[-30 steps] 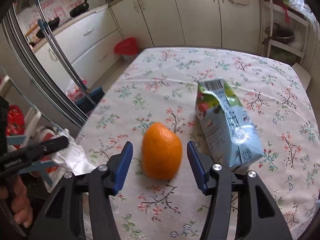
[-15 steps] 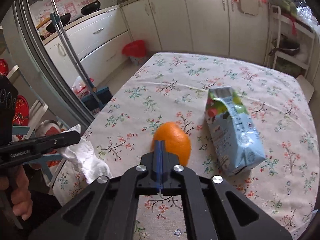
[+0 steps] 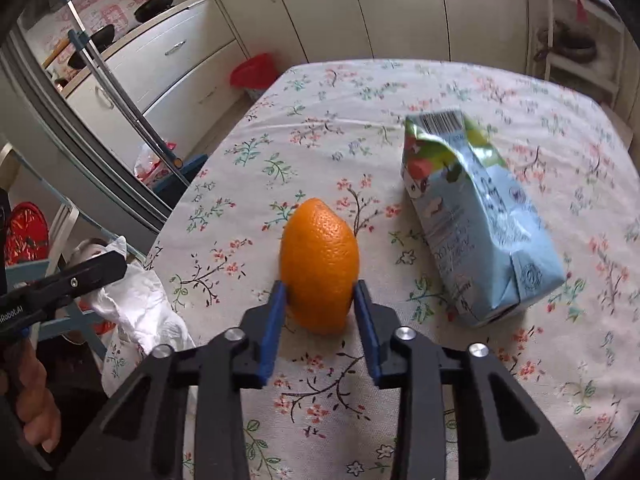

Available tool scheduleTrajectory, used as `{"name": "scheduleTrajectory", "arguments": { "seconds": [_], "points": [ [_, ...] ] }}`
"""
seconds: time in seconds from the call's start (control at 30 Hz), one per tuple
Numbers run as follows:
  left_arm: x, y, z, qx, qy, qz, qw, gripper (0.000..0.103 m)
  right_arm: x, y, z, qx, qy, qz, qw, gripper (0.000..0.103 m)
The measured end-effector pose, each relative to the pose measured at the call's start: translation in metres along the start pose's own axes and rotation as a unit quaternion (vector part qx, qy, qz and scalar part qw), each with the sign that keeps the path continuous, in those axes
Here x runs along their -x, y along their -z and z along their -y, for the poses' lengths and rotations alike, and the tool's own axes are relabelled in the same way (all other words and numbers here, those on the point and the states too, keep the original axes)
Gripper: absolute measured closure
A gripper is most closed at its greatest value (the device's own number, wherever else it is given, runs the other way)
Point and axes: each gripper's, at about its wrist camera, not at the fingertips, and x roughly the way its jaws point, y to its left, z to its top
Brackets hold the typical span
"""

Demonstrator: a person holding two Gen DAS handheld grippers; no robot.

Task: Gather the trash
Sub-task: 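Grasp the orange with right tool while left tool holds the tissue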

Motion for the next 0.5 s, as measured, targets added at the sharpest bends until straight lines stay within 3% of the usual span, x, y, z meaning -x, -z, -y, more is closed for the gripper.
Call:
{"name": "scheduleTrajectory", "arguments": {
  "seconds": [0.17,0.3,0.43,0.5],
  "points": [
    [0.001,-0.001,-0.001,0.000,0.000,0.000,1.0000,0.100,0.017,0.000,-0.018,0.055,0.004,0.036,0.998,0.079],
    [0.002,-0.002,-0.005,0.001,0.000,0.001,1.0000,0.100,0.038,0.005,-0.041,0.131,-0.008,0.070,0.989,0.081],
    [0.003,-0.001,-0.007,0.001,-0.001,0.000,1.0000,0.100,0.031,0.025,-0.064,0.225,-0.003,0.039,0.974,0.081],
    [0.004,-0.001,-0.008,0.002,-0.003,0.000,1.0000,0.100,0.027,0.035,-0.065,0.247,-0.036,0.004,0.968,0.081]
  ]
}}
